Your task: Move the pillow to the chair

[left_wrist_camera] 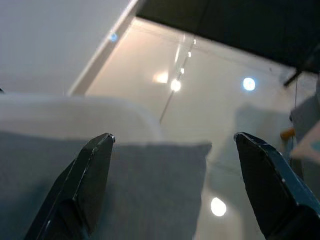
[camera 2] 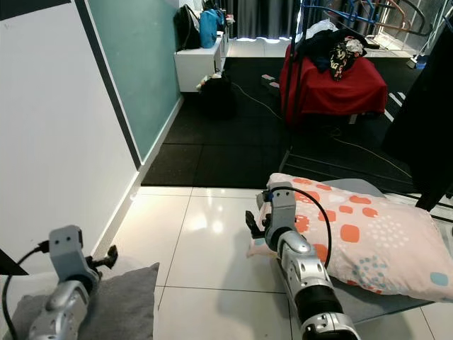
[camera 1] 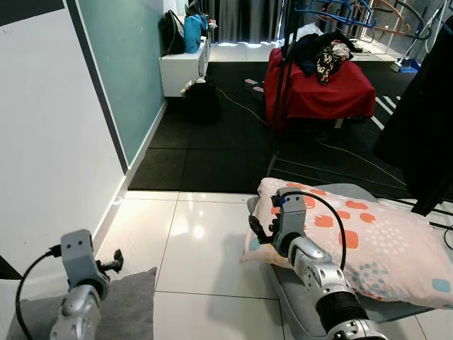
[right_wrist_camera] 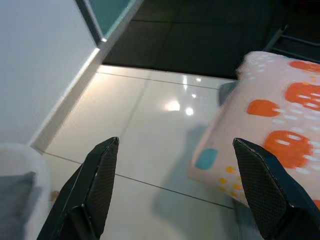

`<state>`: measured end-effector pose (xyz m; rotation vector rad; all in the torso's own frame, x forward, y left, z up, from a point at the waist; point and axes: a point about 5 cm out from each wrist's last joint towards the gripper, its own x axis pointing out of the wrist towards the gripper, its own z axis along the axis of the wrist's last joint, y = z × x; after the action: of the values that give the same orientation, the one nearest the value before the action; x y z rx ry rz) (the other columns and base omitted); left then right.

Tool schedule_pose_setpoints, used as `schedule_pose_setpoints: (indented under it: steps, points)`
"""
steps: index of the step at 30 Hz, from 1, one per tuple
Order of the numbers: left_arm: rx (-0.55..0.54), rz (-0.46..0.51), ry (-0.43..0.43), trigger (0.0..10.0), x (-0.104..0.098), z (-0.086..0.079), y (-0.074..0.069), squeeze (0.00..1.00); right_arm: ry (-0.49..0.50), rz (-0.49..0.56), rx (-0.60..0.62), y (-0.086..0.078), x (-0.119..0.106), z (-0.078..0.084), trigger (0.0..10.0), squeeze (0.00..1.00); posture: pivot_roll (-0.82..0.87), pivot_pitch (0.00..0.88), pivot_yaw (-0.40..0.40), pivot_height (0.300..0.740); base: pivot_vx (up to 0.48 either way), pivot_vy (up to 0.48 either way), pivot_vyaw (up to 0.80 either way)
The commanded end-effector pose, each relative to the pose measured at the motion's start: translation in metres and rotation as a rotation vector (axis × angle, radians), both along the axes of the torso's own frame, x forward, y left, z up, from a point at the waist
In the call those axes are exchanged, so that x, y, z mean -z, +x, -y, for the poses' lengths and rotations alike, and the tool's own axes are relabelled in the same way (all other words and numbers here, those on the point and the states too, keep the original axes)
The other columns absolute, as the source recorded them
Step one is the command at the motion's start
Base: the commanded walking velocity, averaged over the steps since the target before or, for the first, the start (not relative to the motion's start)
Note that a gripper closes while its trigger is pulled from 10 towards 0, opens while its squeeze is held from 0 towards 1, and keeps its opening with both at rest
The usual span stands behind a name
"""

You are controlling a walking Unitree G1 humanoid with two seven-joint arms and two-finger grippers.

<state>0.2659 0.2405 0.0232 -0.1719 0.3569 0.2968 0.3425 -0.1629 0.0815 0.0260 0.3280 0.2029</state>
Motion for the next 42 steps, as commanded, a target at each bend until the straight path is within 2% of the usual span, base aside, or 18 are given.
schedule_pose_setpoints:
  steps: [1, 4, 7, 9, 10, 11, 17, 18, 21, 24, 35, 37, 40, 42]
  points:
    - [0.024, -0.031, -0.001, 10.0, 0.008, 0.007, -0.008, 0.0, -0.018, -0.057, 0.028, -0.011, 0.018, 0.013, 10.0, 0.0, -0.11, 0.05, -0.007, 0.74, 0.0, 0.0, 0.0]
    - [0.033, -0.036, -0.008, 10.0, 0.011, 0.011, -0.01, 0.0, -0.023, -0.07, 0.036, -0.015, 0.022, 0.019, 10.0, 0.0, -0.11, 0.054, -0.009, 0.74, 0.0, 0.0, 0.0]
    - [0.052, -0.055, -0.03, 10.0, 0.018, 0.022, -0.019, 0.0, -0.048, -0.117, 0.07, -0.029, 0.038, 0.037, 10.0, 0.0, -0.11, 0.057, -0.013, 0.74, 0.0, 0.0, 0.0]
    - [0.069, -0.068, -0.037, 10.0, 0.022, 0.028, -0.024, 0.0, -0.065, -0.153, 0.078, -0.039, 0.049, 0.045, 10.0, 0.0, -0.11, 0.059, -0.016, 0.74, 0.0, 0.0, 0.0]
    - [0.069, -0.068, -0.037, 10.0, 0.022, 0.028, -0.024, 0.0, -0.065, -0.153, 0.078, -0.039, 0.049, 0.045, 10.0, 0.0, -0.11, 0.059, -0.016, 0.74, 0.0, 0.0, 0.0]
    - [0.086, -0.085, -0.048, 10.0, 0.026, 0.034, -0.028, 0.0, -0.079, -0.183, 0.078, -0.047, 0.058, 0.05, 10.0, 0.0, -0.11, 0.058, -0.021, 0.74, 0.0, 0.0, 0.0]
    - [0.099, -0.126, -0.065, 10.0, 0.035, 0.038, -0.038, 0.0, -0.071, -0.215, 0.08, -0.059, 0.068, 0.055, 10.0, 0.0, -0.12, 0.062, -0.022, 0.74, 0.0, 0.0, 0.0]
    - [0.105, -0.163, -0.079, 10.0, 0.041, 0.039, -0.046, 0.0, -0.078, -0.234, 0.082, -0.068, 0.076, 0.059, 10.0, 0.0, -0.13, 0.064, -0.023, 0.74, 0.0, 0.0, 0.0]
    - [0.108, -0.188, -0.092, 10.0, 0.047, 0.041, -0.052, 0.0, -0.082, -0.247, 0.08, -0.075, 0.08, 0.061, 10.0, 0.0, -0.13, 0.068, -0.02, 0.74, 0.0, 0.0, 0.0]
    - [0.065, -0.217, -0.126, 10.0, 0.056, 0.035, -0.061, 0.0, -0.072, -0.274, 0.074, -0.087, 0.087, 0.062, 10.0, 0.0, -0.13, 0.078, -0.021, 0.74, 0.0, 0.0, 0.0]
    - [0.068, -0.268, -0.152, 10.0, 0.073, 0.026, -0.069, 0.0, 0.035, -0.257, 0.066, -0.089, 0.089, 0.058, 10.0, 0.0, -0.11, 0.087, -0.011, 0.74, 0.0, 0.0, 0.0]
    - [0.056, -0.3, -0.164, 10.0, 0.082, 0.019, -0.077, 0.0, 0.048, -0.259, 0.063, -0.089, 0.089, 0.057, 10.0, 0.0, -0.11, 0.088, -0.012, 0.74, 0.0, 0.0, 0.0]
    - [0.05, -0.315, -0.169, 10.0, 0.086, 0.016, -0.081, 0.0, 0.049, -0.262, 0.061, -0.089, 0.089, 0.058, 10.0, 0.0, -0.11, 0.086, -0.014, 0.74, 0.0, 0.0, 0.0]
    - [0.037, -0.348, -0.183, 10.0, 0.093, 0.01, -0.09, 0.0, 0.049, -0.275, 0.052, -0.089, 0.09, 0.058, 10.0, 0.0, -0.11, 0.086, -0.016, 0.74, 0.0, 0.0, 0.0]
